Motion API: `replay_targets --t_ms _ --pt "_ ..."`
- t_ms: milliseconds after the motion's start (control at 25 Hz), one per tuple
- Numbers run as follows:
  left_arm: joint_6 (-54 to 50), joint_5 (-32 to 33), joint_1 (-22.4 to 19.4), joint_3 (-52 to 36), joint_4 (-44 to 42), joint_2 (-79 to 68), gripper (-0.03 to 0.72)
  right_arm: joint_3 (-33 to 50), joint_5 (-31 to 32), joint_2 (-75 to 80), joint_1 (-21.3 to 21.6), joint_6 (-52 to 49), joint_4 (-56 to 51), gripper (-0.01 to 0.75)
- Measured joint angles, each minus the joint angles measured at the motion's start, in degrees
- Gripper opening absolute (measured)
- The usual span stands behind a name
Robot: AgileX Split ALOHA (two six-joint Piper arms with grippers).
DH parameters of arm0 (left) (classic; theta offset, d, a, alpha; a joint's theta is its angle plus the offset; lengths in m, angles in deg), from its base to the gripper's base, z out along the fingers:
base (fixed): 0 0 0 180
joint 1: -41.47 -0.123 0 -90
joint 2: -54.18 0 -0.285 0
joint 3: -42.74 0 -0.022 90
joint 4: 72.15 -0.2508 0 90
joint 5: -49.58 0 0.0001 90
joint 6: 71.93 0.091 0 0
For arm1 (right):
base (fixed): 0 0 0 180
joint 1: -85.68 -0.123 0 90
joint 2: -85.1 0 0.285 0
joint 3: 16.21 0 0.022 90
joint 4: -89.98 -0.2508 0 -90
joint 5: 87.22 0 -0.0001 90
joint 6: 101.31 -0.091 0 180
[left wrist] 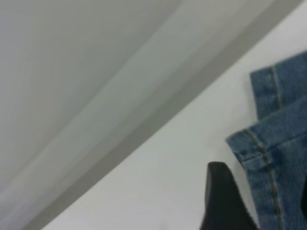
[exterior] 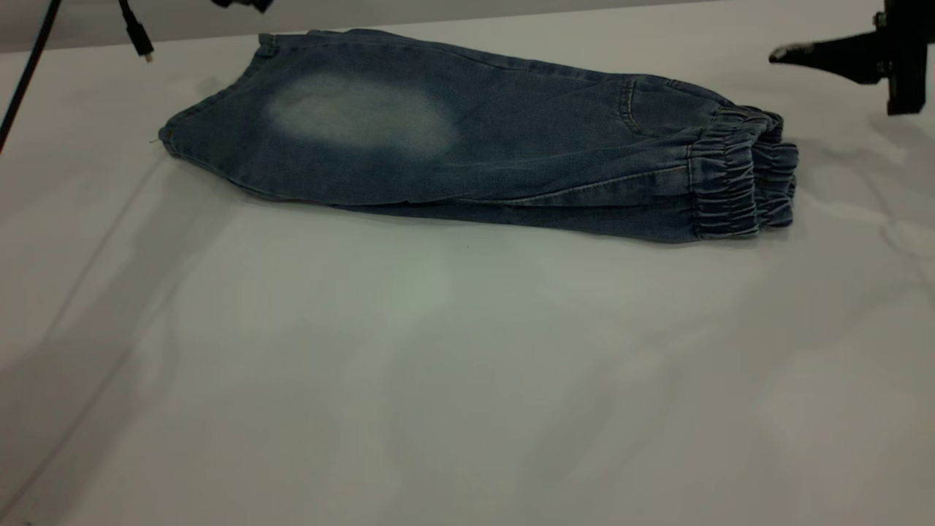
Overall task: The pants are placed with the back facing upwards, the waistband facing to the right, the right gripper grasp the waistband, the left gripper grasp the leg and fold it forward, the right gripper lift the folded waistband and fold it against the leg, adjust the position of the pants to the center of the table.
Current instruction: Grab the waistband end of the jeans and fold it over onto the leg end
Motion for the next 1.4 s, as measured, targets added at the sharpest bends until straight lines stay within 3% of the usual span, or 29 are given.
replay_targets --t_ms 280,520,880,1120,1280,1400 --pt "-5.21 3.32 1.48 0.06 1.41 3.06 0.398 0.05 10.65 0.0 -0.8 -1.8 6.72 0.406" --pt "-2.98 4.83 4.7 0.06 5.64 3.1 0.398 0.05 11.76 0.0 -7.57 -2.31 14.44 0.409" --pt "3.21 9.55 5.28 0.06 13.74 3.25 0.4 0.05 -1.23 0.0 -21.99 -6.45 28.44 0.502" --pt "9.97 9.69 5.28 0.06 21.83 3.32 0.4 -0.55 -9.86 0.0 -22.25 -1.65 26.53 0.509" --pt "15.3 10.06 5.28 0.06 27.66 3.34 0.4 -0.55 -9.72 0.0 -22.25 5.15 26.18 0.509" --pt "19.1 10.5 5.28 0.06 31.16 3.97 0.4 -0.55 -5.59 0.0 -20.97 7.24 22.4 0.509"
